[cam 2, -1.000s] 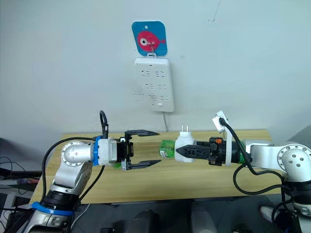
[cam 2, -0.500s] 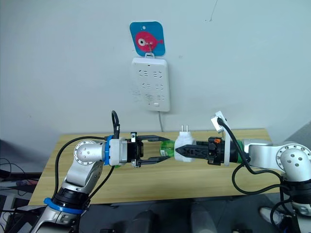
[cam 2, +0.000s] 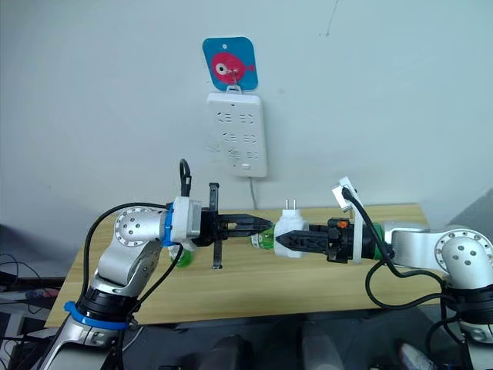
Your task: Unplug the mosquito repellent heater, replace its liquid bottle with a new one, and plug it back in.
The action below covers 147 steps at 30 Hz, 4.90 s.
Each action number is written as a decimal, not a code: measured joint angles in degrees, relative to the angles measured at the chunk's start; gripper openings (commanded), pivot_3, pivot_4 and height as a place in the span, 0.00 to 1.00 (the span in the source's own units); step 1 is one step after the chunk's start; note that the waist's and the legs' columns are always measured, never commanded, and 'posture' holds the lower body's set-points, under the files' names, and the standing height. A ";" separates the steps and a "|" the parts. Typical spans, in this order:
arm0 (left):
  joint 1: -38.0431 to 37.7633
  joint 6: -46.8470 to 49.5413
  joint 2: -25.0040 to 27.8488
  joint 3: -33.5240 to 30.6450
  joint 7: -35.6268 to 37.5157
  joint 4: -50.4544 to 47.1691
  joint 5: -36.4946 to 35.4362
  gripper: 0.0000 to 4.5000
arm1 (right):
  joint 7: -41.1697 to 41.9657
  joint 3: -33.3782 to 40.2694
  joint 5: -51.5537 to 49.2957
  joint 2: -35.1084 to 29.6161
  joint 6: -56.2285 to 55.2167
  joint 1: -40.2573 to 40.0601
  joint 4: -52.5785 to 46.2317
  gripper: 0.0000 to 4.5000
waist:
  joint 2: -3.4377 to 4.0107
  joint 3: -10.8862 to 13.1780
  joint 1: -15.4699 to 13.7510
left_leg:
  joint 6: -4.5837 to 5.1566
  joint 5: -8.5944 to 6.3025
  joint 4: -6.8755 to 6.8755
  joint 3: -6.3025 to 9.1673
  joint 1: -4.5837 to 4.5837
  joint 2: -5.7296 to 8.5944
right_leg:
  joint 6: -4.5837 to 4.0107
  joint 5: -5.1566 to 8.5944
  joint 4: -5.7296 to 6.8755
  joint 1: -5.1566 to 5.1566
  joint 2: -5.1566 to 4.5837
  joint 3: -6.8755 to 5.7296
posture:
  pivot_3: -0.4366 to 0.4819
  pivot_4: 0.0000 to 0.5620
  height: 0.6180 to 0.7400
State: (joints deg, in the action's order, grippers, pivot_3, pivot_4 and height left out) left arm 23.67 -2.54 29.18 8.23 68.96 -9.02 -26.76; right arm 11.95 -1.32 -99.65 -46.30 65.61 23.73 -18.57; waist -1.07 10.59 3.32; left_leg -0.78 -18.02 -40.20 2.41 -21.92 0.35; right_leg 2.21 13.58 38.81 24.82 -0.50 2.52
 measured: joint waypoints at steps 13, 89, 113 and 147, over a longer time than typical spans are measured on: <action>-4.99 1.01 6.37 -3.85 5.85 -0.45 -1.76 0.97 | 0.38 0.05 -0.01 -0.01 -0.05 -0.05 -0.31 0.66 | 0.00 0.00 0.03 | 0.00 0.00 0.00 -0.04 0.01 -0.04 | -0.02 0.01 -0.01 0.02 0.06 0.06 | 0.36 0.27 0.92; -8.95 -14.40 -2.42 -1.66 -1.21 5.59 8.28 1.00 | -0.98 -0.56 1.62 1.84 -0.42 0.92 -1.21 0.66 | -0.02 0.02 -0.18 | -0.02 0.02 0.06 -0.04 -0.06 0.02 | -0.01 0.03 -0.14 0.04 -0.33 0.02 | 0.38 0.27 0.92; -4.21 -4.69 1.76 1.25 1.56 0.99 3.89 0.51 | -1.01 -0.65 0.94 1.83 -0.09 1.45 -1.33 0.66 | -0.03 0.02 -0.01 | -0.01 0.02 0.06 0.01 -0.04 -0.01 | -0.01 0.04 -0.08 0.04 0.03 0.01 | 0.38 0.27 0.92; 15.66 79.91 24.00 -0.09 6.96 4.96 -33.31 0.51 | 10.56 -2.11 8.91 -3.14 0.05 1.57 -8.89 0.66 | -0.09 0.08 1.31 | -0.03 0.03 0.12 0.12 -0.10 -0.03 | 0.00 0.15 0.00 0.21 0.12 0.01 | 0.38 0.26 0.92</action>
State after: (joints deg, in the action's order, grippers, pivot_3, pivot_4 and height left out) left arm 39.33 77.37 53.18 8.14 75.92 -4.06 -60.07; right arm 22.51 -3.43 -90.74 -49.45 65.66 25.30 -27.46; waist -1.16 10.67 4.63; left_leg -0.81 -17.99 -40.07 2.53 -22.03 0.32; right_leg 2.20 13.73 38.81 25.03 -0.38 2.53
